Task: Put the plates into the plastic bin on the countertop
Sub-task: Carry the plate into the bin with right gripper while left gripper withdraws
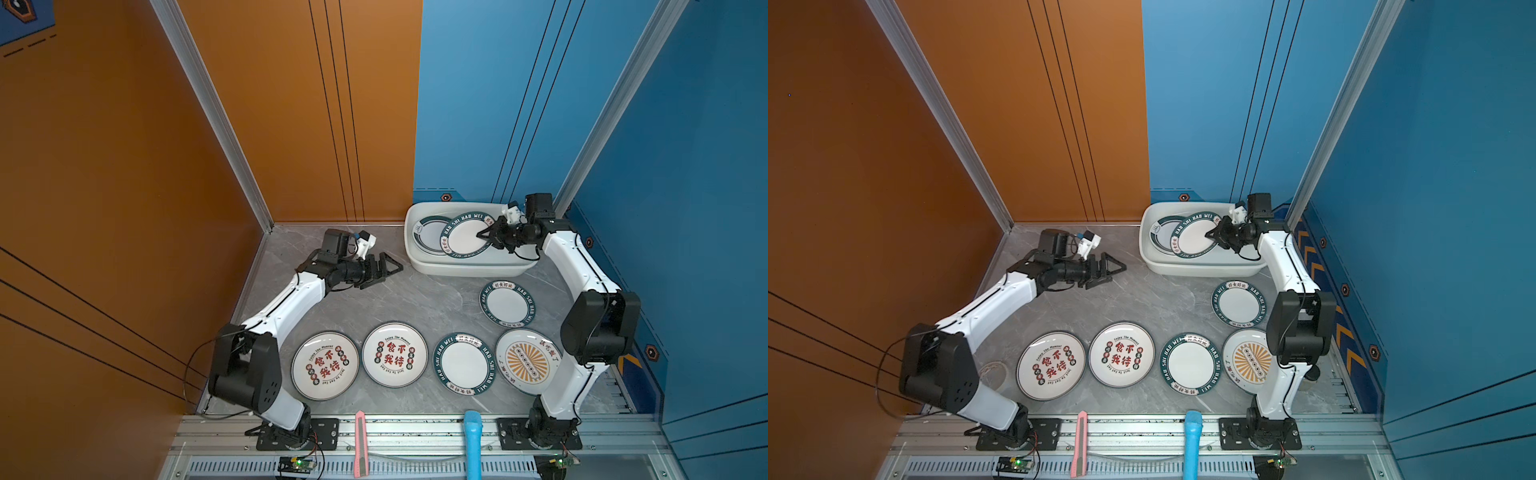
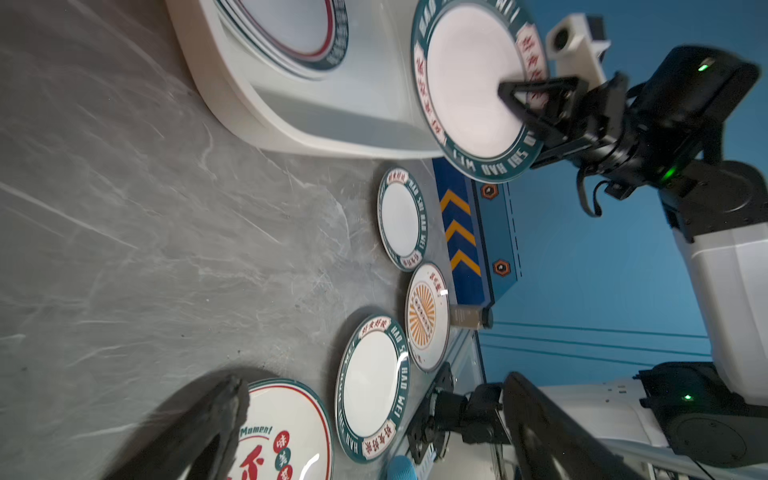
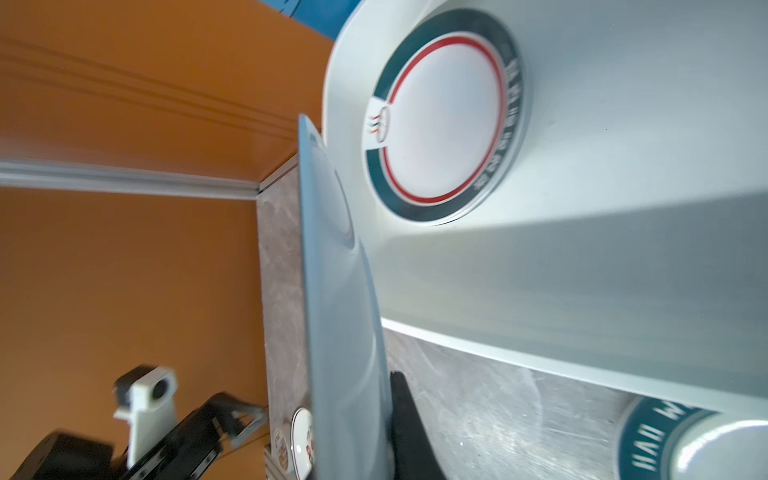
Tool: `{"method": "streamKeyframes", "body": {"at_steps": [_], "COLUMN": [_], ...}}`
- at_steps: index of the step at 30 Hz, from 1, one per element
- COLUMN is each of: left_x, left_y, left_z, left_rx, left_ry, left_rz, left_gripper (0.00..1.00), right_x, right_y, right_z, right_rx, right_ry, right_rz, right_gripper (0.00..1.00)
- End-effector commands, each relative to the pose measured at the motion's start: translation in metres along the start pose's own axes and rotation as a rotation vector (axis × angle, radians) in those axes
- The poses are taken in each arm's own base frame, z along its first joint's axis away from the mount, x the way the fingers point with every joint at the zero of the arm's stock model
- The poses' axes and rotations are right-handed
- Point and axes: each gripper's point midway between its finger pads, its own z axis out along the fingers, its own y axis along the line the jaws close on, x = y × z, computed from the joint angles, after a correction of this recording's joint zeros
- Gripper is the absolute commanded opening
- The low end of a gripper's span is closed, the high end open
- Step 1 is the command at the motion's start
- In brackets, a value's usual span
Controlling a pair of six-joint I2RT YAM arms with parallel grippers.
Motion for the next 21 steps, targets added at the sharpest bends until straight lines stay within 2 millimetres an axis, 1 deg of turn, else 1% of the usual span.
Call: {"method": "streamKeyframes", "body": {"at_steps": [1,3,5,8,9,10,12,16,21], "left_x": [-0.014,-0.016,-0.011,-0.006,-0.007,0.002,0.005,0.006,0.009], "left_y": [0.032,0.046,0.057,0.064,0.062,0.071,0.073,0.077,0.08], "left_z": [-0.033,-0.047,-0.054,-0.058,-0.059,-0.056,-0.059,-0.066,-0.064], "left_rx": [-0.111,-0.143,-0.19,-0.212,-0.204,-0.206,-0.195,-0.188,-0.173], "left_ry": [-0.133,-0.161,-0.16,-0.164,-0.169,-0.151,-0.152,-0.172,-0.176], "left_rz": [-0.041,-0.069,-0.079,-0.099,-0.104,-0.13,-0.146,-0.164,-0.19], "left_gripper": [0.98,0.98,0.98,0.98,0.98,0.98,0.98,0.98,0.98], "right_x": [-0.026,-0.039,-0.048,-0.061,-0.064,-0.067,-0.073,-0.079,-0.086], "right_y": [-0.035,-0.056,-0.072,-0.09,-0.1,-0.106,-0.119,-0.138,-0.153], "right_z": [-0.011,-0.011,-0.009,-0.007,-0.001,0.0,0.003,0.012,0.026], "right_rx": [0.155,0.212,0.254,0.302,0.318,0.328,0.355,0.363,0.37], "right_ry": [-0.07,-0.097,-0.113,-0.133,-0.128,-0.13,-0.134,-0.127,-0.123], "right_rz": [0.075,0.132,0.171,0.209,0.228,0.24,0.264,0.318,0.352], "right_gripper": [0.0,0.0,0.0,0.0,0.0,0.0,0.0,0.0,0.0]}}
